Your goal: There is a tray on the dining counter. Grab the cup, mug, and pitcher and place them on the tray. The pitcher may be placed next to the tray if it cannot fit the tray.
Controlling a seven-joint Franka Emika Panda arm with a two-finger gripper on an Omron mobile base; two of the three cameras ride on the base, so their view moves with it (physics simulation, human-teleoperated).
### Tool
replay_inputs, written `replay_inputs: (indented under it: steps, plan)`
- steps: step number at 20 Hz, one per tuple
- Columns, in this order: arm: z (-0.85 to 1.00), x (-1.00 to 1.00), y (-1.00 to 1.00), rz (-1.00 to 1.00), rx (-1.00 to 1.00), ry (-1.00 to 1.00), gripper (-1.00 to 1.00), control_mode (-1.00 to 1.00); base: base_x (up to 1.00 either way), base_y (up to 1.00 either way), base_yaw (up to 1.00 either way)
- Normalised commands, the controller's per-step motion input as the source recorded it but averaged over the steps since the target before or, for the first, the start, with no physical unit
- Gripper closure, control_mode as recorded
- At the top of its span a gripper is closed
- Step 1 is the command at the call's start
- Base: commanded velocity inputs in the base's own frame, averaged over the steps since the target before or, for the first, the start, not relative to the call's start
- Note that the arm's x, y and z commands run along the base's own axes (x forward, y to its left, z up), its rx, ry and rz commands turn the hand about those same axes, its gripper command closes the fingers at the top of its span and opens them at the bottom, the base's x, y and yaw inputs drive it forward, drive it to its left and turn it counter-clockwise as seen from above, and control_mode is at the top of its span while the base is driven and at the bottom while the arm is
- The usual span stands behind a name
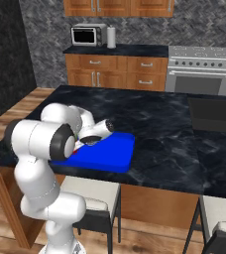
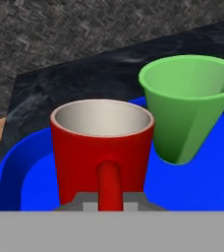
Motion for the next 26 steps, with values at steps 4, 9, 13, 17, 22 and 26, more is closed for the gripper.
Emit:
replay_inputs:
  steps: [4, 9, 13, 17, 22, 26]
  plan:
    - [-0.18, 0.09, 0.00, 0.00, 0.00, 0.00, 1.00, -1.00, 0.00, 0.00, 0.00]
    - [-0.15, 0.00, 0.00, 0.00, 0.00, 0.00, 1.00, -1.00, 0.00, 0.00, 0.00]
    - [0.00, 0.00, 0.00, 0.00, 0.00, 0.01, -1.00, -1.00, 0.00, 0.00, 0.00]
    - [0.00, 0.00, 0.00, 0.00, 0.00, 0.00, -1.00, -1.00, 0.00, 0.00, 0.00]
    - [0.00, 0.00, 0.00, 0.00, 0.00, 0.00, -1.00, -1.00, 0.00, 0.00, 0.00]
    - [0.00, 0.00, 0.00, 0.05, 0.00, 0.00, -1.00, -1.00, 0.00, 0.00, 0.00]
